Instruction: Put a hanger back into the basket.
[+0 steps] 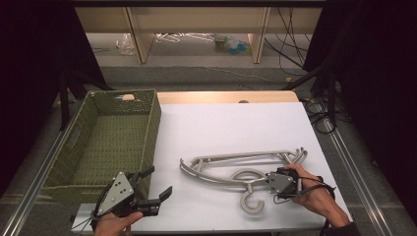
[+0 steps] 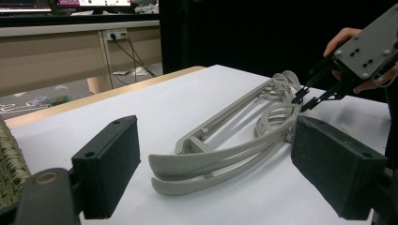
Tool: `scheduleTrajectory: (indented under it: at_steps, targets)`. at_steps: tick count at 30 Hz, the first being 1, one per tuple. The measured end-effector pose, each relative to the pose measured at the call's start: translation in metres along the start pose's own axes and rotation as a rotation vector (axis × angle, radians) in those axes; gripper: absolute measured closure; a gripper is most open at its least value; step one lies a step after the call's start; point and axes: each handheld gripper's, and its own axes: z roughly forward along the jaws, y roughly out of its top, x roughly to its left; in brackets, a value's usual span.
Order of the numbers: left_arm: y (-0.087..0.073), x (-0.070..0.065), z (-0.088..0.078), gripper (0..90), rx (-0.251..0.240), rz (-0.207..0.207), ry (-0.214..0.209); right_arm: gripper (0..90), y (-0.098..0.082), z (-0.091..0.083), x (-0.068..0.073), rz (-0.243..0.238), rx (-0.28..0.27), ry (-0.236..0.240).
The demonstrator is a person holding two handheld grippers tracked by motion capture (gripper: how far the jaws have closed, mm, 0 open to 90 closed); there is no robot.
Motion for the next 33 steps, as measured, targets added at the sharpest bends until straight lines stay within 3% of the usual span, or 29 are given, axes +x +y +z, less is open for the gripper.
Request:
scheduleTrajectory:
  at_steps: [1,4,12,14,17,22,25,27,31,32,33]
  targets:
    - [0.000,0.000,0.000,15.8,0.001,0.000,-0.001,79.1,0.000,-0.002,-0.002,-0.037,-0.005,-0.004]
    - [0.000,0.000,0.000,15.8,-0.001,0.002,-0.001,80.2,0.001,-0.010,-0.005,-0.080,-0.016,-0.024]
    - [0.000,0.000,0.000,15.9,-0.017,0.003,-0.003,81.4,0.009,-0.022,-0.003,-0.111,-0.044,-0.073]
    - [0.002,0.002,0.000,15.9,-0.017,0.051,0.001,81.6,0.014,-0.029,-0.004,-0.146,-0.087,-0.073]
    - [0.001,0.001,0.002,15.9,-0.032,0.039,-0.007,81.6,0.021,-0.035,-0.001,-0.161,-0.126,-0.058]
    - [0.002,-0.006,0.004,16.0,0.002,0.069,-0.009,81.6,0.032,-0.036,0.008,-0.182,-0.155,-0.016]
    - [0.003,-0.014,0.010,16.1,0.016,0.083,-0.035,81.6,0.035,-0.036,0.011,-0.180,-0.161,-0.004]
    - [0.002,-0.026,0.018,16.5,0.072,0.138,-0.048,81.6,0.038,-0.034,0.013,-0.187,-0.172,0.013]
    - [0.000,-0.039,0.031,18.7,0.124,0.164,-0.084,81.6,0.040,-0.035,0.017,-0.160,-0.156,0.035]
    - [-0.002,-0.046,0.042,19.9,0.163,0.200,-0.115,81.6,0.043,-0.034,0.016,-0.209,-0.170,0.028]
    - [-0.002,-0.046,0.042,20.2,0.163,0.200,-0.115,81.6,0.043,-0.034,0.016,-0.209,-0.170,0.028]
